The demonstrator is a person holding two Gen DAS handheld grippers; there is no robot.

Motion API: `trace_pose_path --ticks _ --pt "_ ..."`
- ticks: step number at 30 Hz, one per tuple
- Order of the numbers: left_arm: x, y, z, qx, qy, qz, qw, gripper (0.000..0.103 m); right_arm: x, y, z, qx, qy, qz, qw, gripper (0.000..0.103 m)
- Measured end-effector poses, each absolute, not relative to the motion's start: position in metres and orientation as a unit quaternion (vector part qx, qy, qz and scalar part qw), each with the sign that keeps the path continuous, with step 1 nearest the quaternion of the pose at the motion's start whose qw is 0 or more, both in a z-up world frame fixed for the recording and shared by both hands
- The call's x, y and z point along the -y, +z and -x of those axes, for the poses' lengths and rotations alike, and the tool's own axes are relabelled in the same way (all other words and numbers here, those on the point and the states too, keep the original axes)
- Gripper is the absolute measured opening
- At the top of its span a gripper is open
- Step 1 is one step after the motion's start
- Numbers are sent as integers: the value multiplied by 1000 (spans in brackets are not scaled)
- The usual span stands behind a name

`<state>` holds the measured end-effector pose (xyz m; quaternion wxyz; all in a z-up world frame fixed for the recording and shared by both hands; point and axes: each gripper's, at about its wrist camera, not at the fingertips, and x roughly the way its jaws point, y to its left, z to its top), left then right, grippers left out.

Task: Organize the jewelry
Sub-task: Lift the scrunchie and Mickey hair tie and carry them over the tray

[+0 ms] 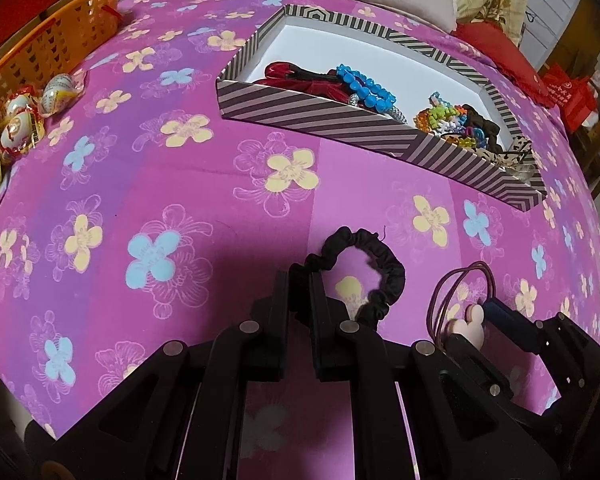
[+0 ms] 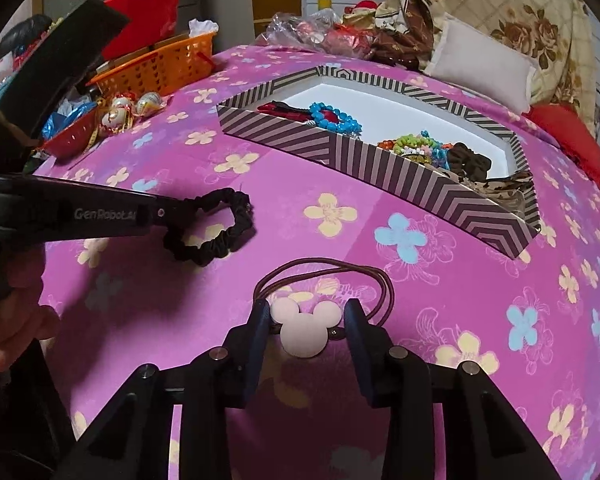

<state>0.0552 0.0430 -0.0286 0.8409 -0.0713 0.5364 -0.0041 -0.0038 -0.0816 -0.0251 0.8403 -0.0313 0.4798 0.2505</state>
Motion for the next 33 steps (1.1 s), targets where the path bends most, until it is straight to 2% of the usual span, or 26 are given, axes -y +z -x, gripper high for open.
trace_pose_path --ticks 17,33 --pt "-45 23 -57 -507 -42 87 856 7 106 29 5 -431 244 -5 869 35" --pt "-29 72 -73 -461 -36 52 885 7 127 67 -33 -392 210 8 896 35"
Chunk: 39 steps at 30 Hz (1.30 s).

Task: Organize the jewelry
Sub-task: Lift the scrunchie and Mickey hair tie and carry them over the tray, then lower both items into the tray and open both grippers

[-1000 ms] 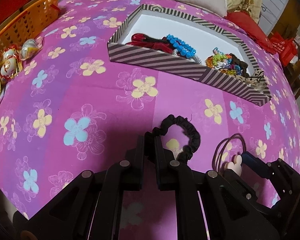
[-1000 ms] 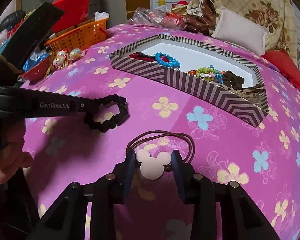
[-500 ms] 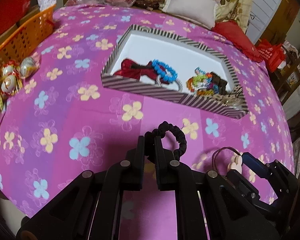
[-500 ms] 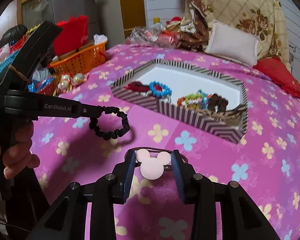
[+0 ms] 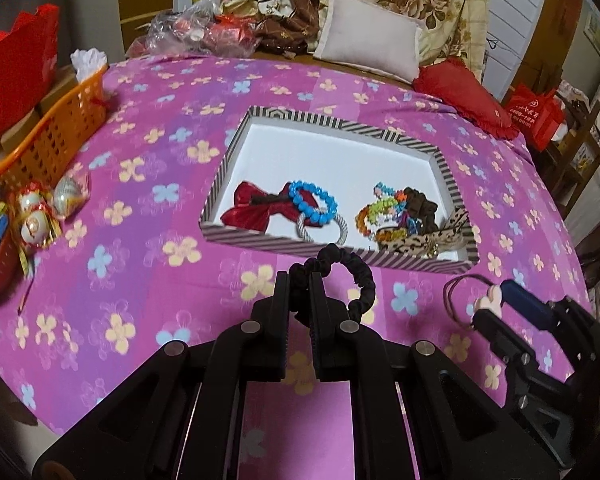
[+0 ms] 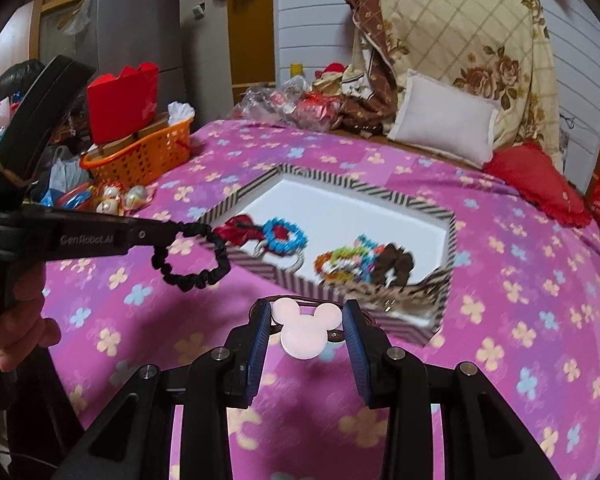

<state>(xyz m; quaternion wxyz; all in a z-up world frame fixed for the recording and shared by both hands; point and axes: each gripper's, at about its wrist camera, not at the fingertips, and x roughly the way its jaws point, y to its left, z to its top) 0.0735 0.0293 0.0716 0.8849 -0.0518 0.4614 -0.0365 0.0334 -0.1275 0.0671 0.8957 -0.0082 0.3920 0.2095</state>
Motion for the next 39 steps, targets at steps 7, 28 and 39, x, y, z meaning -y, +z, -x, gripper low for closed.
trace_pose_path --ticks 7,28,39 --pt "-25 72 -94 -459 -30 46 887 7 131 69 -58 -386 199 18 901 35" --pt "-18 29 -186 -488 -21 69 870 7 110 18 -149 -419 210 20 883 35" --pt "-26 -5 -200 -507 -3 59 860 7 94 -22 -171 -454 222 12 863 36"
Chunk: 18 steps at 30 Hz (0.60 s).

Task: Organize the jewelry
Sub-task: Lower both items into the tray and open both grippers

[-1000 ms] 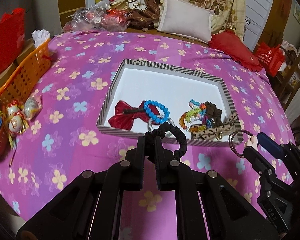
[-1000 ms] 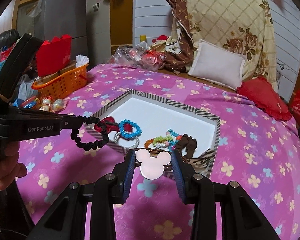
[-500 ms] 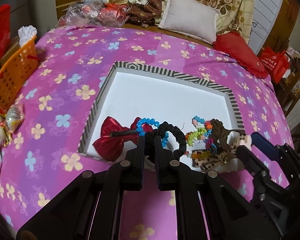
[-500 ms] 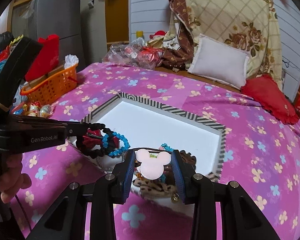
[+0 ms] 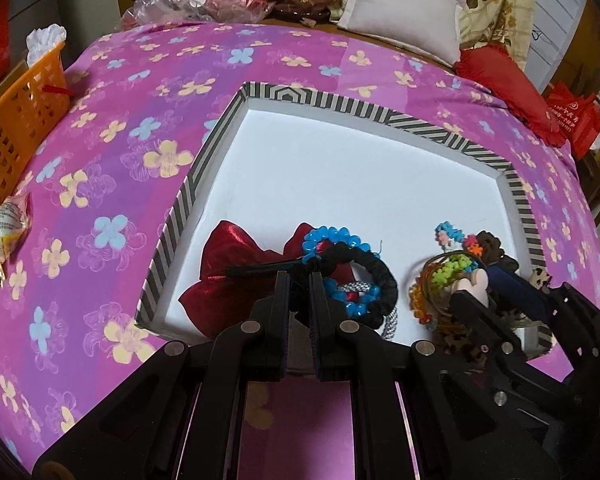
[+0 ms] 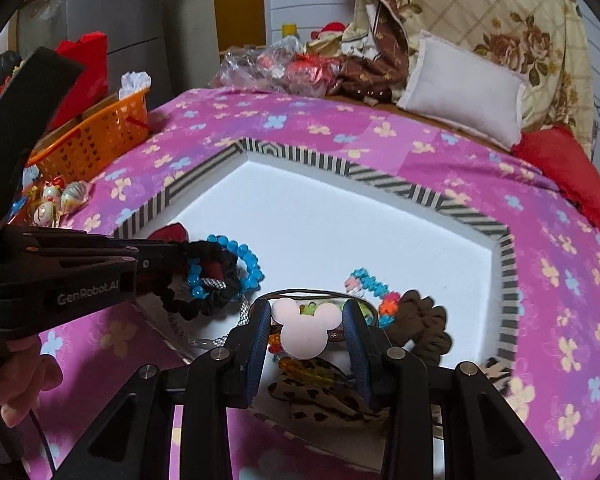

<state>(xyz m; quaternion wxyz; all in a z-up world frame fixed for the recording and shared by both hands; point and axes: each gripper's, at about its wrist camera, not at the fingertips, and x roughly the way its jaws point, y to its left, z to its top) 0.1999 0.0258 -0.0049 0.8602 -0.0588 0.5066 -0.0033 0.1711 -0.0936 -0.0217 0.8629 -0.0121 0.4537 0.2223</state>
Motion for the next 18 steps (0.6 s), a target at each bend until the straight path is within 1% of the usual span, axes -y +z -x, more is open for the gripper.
trace_pose_path --ticks 5,12,16,18 --pt "-26 -12 -202 -511 -1 57 857 7 93 -36 -173 -471 223 7 854 36" --pt "-25 -16 -200 -514 5 53 856 7 95 -37 -171 -475 222 -6 851 36" --pt "-25 -12 -194 -505 12 46 862 7 102 -30 -166 -470 217 -23 855 41" --pt "-24 -8 -190 -501 14 41 864 11 106 -25 -163 -467 214 -31 857 42"
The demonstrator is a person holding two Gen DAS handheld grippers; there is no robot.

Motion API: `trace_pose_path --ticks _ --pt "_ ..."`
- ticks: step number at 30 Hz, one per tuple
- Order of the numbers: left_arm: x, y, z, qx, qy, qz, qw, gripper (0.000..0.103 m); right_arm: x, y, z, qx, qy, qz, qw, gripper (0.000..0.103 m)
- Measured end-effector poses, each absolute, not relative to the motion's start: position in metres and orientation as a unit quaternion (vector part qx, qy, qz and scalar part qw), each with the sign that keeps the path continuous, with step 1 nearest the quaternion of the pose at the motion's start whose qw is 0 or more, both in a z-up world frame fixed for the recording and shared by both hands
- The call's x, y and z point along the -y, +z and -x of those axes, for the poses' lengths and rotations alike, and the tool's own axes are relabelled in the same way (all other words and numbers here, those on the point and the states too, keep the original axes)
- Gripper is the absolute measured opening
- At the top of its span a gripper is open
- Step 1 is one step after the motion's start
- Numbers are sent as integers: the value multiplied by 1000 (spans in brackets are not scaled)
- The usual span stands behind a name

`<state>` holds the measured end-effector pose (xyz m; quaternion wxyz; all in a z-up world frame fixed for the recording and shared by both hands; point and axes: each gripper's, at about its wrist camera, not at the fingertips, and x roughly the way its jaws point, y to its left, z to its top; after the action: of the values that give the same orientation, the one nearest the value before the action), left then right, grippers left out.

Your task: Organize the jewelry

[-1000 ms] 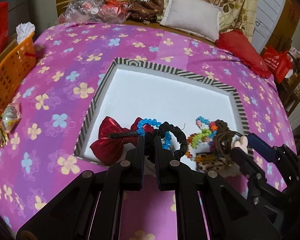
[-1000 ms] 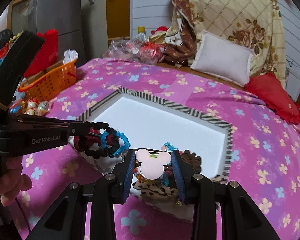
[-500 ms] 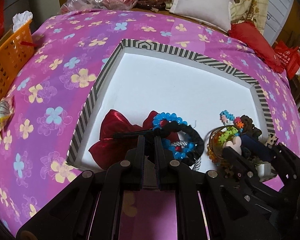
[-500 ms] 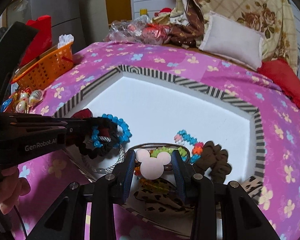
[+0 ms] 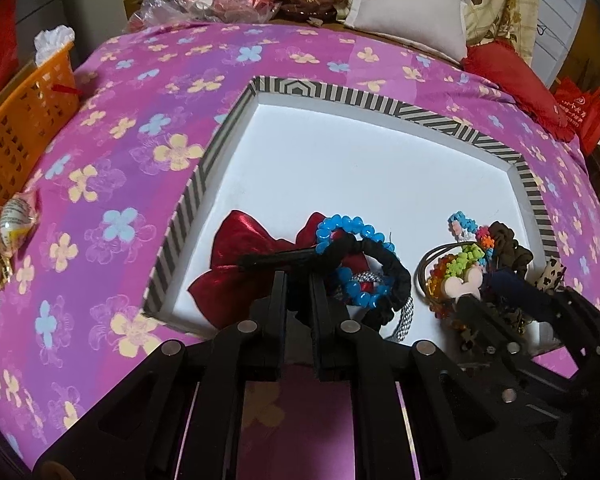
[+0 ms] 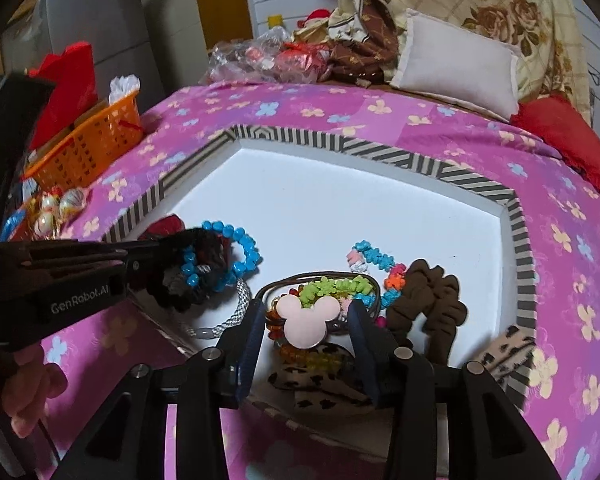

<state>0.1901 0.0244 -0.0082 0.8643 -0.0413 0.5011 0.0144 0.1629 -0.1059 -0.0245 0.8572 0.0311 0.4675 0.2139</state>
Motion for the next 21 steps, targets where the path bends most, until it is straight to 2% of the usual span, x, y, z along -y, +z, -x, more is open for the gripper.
trace_pose_path --ticks 2,7,9,11,13,14,15,21 --pt "-24 -5 -187 -499 13 39 866 15 111 -18 -158 -463 209 -37 861 42" --pt "-24 10 -171 -474 23 27 880 42 124 -4 -142 -457 192 -55 867 43" --pt "-25 17 -161 -459 32 23 888 47 129 0 -137 -456 183 -60 869 44" --pt "-26 23 -153 -451 38 22 892 49 132 6 -131 -456 177 -64 870 46" --pt "-26 29 -145 -442 41 18 896 51 135 13 -124 -450 169 -71 874 55" --pt "-25 33 -140 -438 42 16 898 51 136 16 -121 -447 164 -73 876 62" --pt "-24 37 -134 -432 44 13 901 51 137 19 -119 -444 161 -74 878 65" --pt "-24 58 -109 -408 49 18 911 53 134 43 -102 -433 149 -76 886 66"
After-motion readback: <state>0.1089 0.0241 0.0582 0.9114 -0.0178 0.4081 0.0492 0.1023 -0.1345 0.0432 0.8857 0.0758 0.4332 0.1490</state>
